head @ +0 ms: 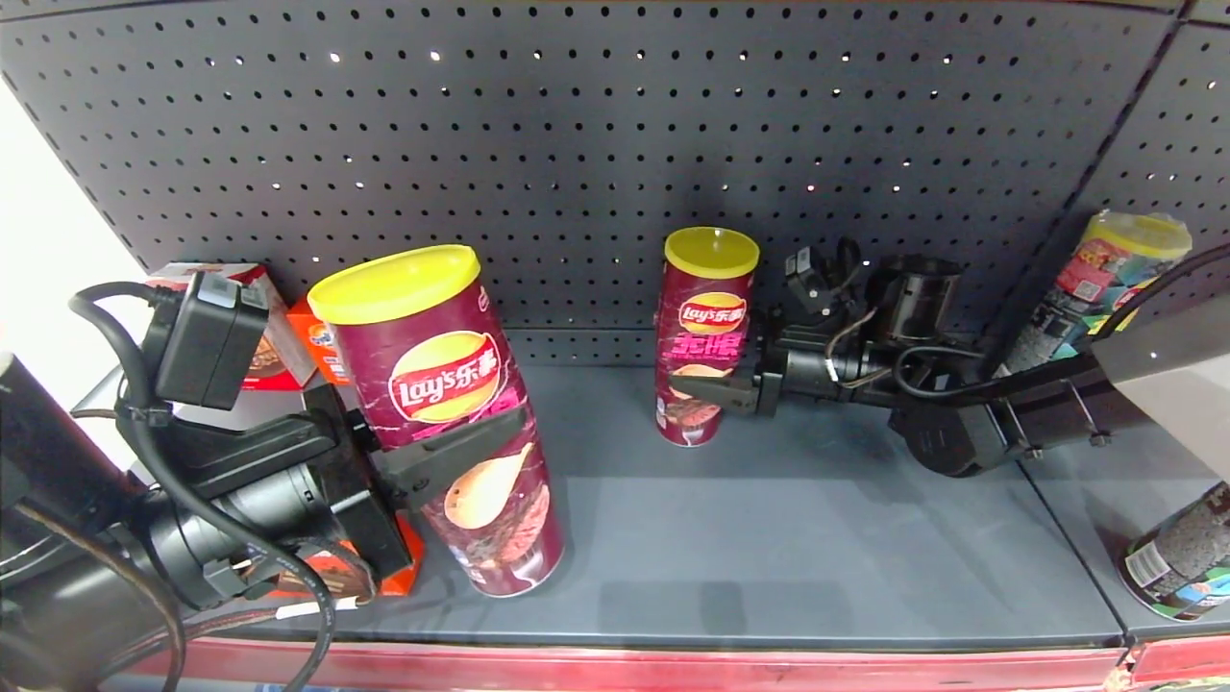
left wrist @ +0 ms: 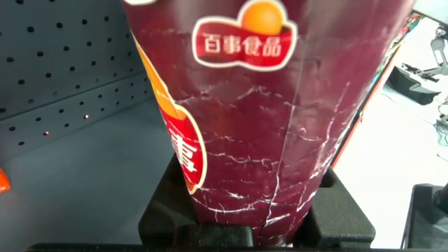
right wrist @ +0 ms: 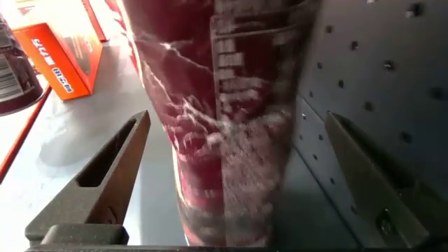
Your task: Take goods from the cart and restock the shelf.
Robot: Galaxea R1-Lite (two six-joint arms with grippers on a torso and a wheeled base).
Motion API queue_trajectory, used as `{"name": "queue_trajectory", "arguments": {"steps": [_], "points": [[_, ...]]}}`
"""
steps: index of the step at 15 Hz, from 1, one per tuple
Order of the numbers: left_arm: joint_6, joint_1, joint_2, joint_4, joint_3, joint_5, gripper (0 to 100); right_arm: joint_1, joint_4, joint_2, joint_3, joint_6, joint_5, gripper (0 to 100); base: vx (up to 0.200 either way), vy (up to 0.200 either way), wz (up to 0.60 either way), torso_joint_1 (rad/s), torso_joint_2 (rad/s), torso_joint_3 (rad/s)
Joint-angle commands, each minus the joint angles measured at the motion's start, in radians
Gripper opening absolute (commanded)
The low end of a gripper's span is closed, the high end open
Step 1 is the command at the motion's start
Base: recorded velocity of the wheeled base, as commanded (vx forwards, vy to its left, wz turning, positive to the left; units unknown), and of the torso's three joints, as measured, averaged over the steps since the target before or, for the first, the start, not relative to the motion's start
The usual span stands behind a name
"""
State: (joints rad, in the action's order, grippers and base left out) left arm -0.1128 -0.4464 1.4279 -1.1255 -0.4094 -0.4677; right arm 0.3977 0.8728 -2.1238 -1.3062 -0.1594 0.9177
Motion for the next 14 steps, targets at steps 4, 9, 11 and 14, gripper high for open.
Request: {"name": "queue_trajectory", "arguments": {"steps": [4, 9, 11, 14], "points": [[-0.001, 0.000, 0.006, 0.000, -0.002, 0.000, 0, 0.017, 0.000, -0.031, -0.031, 0.003, -0.002, 0, 0.000, 0.000, 0.00, 0.000, 0.00, 0.000], [-0.001, 0.002, 0.005, 0.000, 0.000, 0.000, 0, 0.009, -0.001, 0.024, 0.004, 0.004, 0.000, 0, 0.000, 0.000, 0.00, 0.000, 0.00, 0.000], [-0.001, 0.002, 0.005, 0.000, 0.000, 0.000, 0, 0.013, 0.008, 0.077, 0.067, 0.003, 0.000, 0, 0.000, 0.000, 0.00, 0.000, 0.00, 0.000], [-0.001, 0.000, 0.003, 0.000, 0.000, 0.000, 0, 0.043, 0.028, 0.223, 0.251, -0.009, 0.012, 0, 0.000, 0.000, 0.00, 0.000, 0.00, 0.000]]}}
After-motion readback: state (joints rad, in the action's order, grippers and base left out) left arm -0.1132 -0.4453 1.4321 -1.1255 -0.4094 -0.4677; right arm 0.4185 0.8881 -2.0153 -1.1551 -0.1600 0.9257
